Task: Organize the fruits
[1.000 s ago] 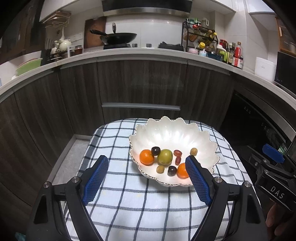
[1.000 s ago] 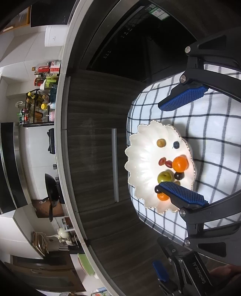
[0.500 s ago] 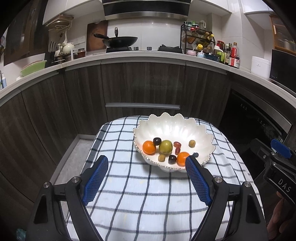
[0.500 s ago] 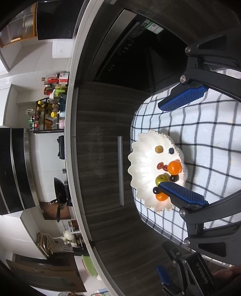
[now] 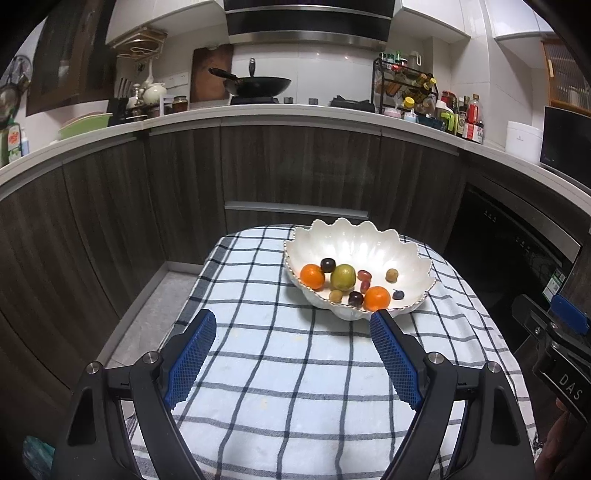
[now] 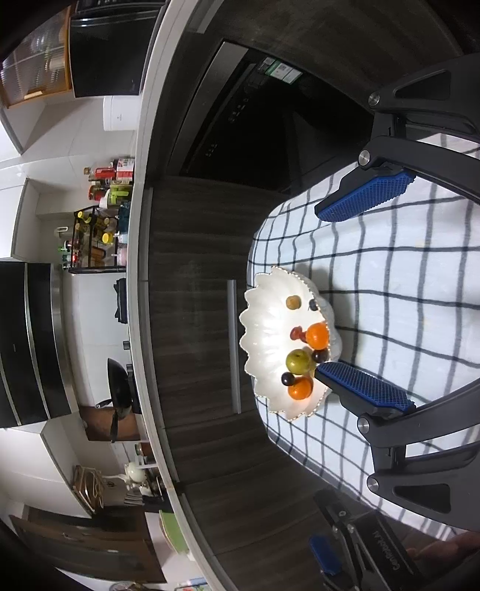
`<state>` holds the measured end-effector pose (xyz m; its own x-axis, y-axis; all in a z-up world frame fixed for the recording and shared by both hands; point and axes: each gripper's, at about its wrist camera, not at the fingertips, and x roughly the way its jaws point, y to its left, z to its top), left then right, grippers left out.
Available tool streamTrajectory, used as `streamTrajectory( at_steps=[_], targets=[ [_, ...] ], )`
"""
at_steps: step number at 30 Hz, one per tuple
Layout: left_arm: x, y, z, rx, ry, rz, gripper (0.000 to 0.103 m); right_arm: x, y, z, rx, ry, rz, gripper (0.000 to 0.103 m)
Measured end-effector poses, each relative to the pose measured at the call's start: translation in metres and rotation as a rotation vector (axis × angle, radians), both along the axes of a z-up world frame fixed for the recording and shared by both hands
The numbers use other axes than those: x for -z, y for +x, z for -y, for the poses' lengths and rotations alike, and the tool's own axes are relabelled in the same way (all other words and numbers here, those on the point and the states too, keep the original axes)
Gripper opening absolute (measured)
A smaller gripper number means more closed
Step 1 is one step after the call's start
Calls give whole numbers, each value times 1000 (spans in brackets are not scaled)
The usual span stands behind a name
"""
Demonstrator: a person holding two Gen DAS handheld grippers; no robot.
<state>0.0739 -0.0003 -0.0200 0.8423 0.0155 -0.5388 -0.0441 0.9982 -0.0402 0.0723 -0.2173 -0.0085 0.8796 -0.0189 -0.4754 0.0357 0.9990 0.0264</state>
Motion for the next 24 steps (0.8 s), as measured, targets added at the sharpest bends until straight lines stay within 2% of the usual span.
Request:
streamTrajectory(
  at_steps=[10,24],
  targets=[
    [6,-18,-6,-17,-4,7,86,7,-17,-3,6,-5,-10,79],
    [8,-20,-7,-15,-4,4,86,9,-19,-2,9,-4,-15,79]
  ],
)
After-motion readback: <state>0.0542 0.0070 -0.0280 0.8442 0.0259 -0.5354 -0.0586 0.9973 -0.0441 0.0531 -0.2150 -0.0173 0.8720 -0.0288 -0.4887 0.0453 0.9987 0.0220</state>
